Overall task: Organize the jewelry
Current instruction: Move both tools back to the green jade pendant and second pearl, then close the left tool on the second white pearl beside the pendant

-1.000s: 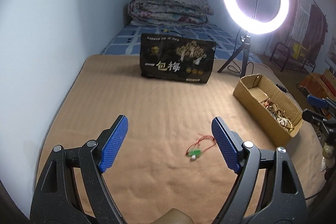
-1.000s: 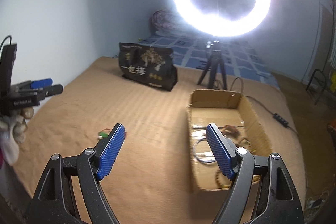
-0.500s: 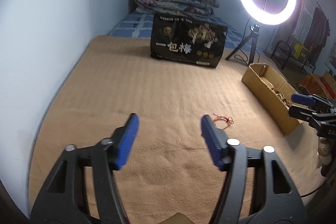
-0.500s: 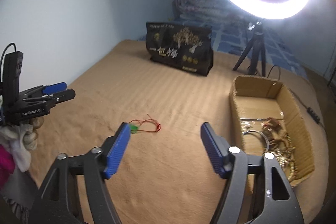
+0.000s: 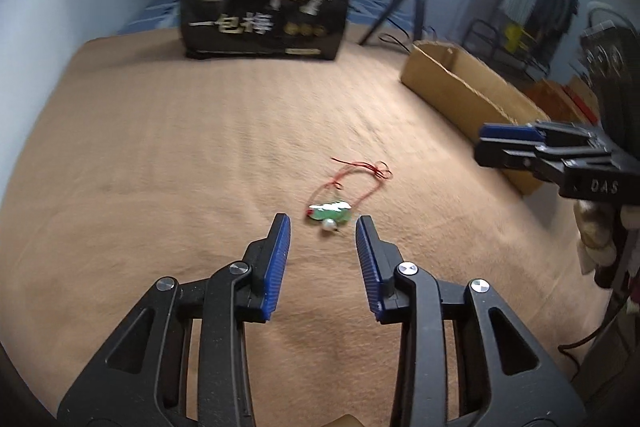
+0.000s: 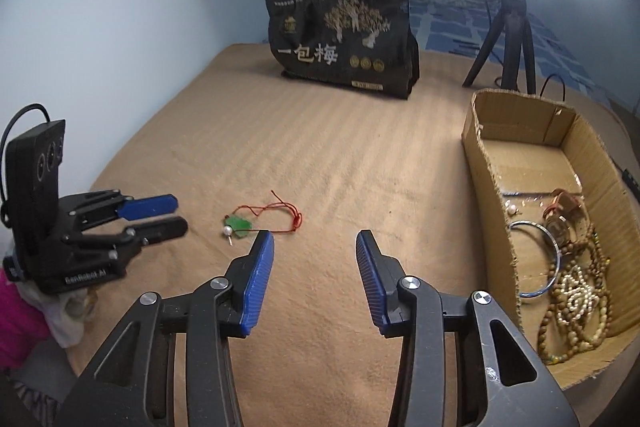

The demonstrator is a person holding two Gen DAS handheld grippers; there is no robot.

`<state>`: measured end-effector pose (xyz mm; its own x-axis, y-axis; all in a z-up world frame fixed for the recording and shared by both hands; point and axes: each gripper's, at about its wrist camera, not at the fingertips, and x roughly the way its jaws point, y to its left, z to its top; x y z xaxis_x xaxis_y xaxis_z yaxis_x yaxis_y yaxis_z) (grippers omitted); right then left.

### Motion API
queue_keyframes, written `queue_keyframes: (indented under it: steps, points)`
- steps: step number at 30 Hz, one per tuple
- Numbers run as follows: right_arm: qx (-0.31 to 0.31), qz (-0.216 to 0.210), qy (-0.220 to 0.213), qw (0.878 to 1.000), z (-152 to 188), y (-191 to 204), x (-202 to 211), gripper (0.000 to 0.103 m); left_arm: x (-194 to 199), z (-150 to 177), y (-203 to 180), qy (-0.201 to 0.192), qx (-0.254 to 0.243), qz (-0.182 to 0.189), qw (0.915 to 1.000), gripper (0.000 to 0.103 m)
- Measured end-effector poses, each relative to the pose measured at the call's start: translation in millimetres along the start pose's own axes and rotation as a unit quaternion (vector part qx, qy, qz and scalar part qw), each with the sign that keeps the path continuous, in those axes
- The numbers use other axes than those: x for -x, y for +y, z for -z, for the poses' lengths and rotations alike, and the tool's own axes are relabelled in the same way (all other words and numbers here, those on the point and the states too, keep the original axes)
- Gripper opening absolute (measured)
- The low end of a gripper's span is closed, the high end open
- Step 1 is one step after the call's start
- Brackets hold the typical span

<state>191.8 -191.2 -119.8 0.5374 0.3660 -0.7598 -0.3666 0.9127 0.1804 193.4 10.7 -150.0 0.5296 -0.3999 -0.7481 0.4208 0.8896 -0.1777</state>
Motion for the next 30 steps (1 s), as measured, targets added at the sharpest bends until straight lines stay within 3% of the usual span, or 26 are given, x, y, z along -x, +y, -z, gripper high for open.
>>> queue_keyframes:
  steps: [3, 15, 30]
  points:
    - [0.000, -0.004, 0.005, 1.000, 1.3, -2.7, -7.8, 0.041, -8.1, 0.8, -7.0, 0.004, -0.018, -0.002, 0.9998, 0.023]
    - [-0.008, -0.018, 0.004, 1.000, 0.4, -10.7, -22.2, 0.041, -31.8, -2.2, -25.8, 0.009, -0.075, -0.013, 0.9971, 0.019]
    - [0.004, -0.018, 0.006, 1.000, -1.1, -6.9, -23.9, 0.041, -40.7, 1.4, -22.6, 0.024, -0.083, -0.022, 0.9960, 0.011]
